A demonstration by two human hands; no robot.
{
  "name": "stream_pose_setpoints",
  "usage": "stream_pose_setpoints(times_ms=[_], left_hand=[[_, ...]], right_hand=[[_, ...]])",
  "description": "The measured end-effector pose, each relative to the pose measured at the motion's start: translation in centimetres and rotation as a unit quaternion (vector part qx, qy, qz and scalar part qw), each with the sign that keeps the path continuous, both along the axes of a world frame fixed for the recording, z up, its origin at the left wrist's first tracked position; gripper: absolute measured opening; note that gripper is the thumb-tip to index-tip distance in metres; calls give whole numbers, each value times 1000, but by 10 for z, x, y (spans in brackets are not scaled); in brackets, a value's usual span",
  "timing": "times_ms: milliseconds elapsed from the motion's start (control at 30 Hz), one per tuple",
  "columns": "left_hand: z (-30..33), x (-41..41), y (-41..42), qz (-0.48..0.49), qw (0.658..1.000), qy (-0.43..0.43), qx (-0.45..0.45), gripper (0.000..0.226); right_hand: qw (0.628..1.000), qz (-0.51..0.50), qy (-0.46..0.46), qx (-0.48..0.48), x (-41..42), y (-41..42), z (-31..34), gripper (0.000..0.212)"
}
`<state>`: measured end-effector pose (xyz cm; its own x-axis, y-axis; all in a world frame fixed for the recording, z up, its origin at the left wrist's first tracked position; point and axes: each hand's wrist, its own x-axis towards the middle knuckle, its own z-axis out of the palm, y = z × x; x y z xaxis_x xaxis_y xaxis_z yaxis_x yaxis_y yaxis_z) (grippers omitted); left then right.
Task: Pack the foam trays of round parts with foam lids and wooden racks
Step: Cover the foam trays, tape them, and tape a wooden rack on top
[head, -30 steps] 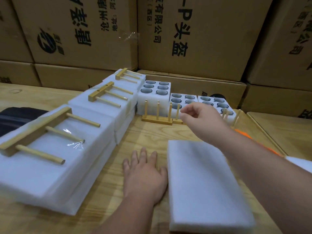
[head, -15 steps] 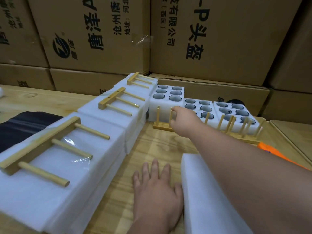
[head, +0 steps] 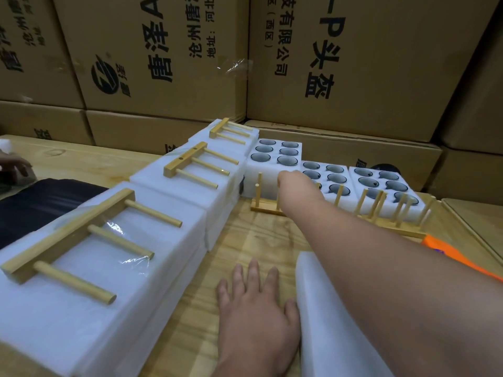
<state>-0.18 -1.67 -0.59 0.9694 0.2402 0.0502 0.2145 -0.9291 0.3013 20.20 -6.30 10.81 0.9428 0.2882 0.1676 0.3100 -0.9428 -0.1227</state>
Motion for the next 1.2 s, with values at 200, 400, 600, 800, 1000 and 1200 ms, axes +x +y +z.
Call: stream_pose_setpoints(times_ms=[200,400,600,800,1000,1200], left_hand=[[1,-2,1,0,1000,2,2,77],[2,-2,1,-3,1000,6,11,75],[5,-5,0,-6,1000,2,27,71],[5,-7,0,-5,1000,2,28,71],[6,-6,0,-5,1000,4,28,70],[8,-6,-1,-5,1000,6,27,69]], right_hand=[[993,8,-46,-106,-10,-6,11,20],[1000,-1,-26,-1,-26,-40,57,4],[981,-5,-8,192,-65,-87,92,12],[936,-26,10,351,-123,-144,85,6],[824,-57,67,559,-167,-189,51,11],[787,-89,112,600,-177,-190,4,17]])
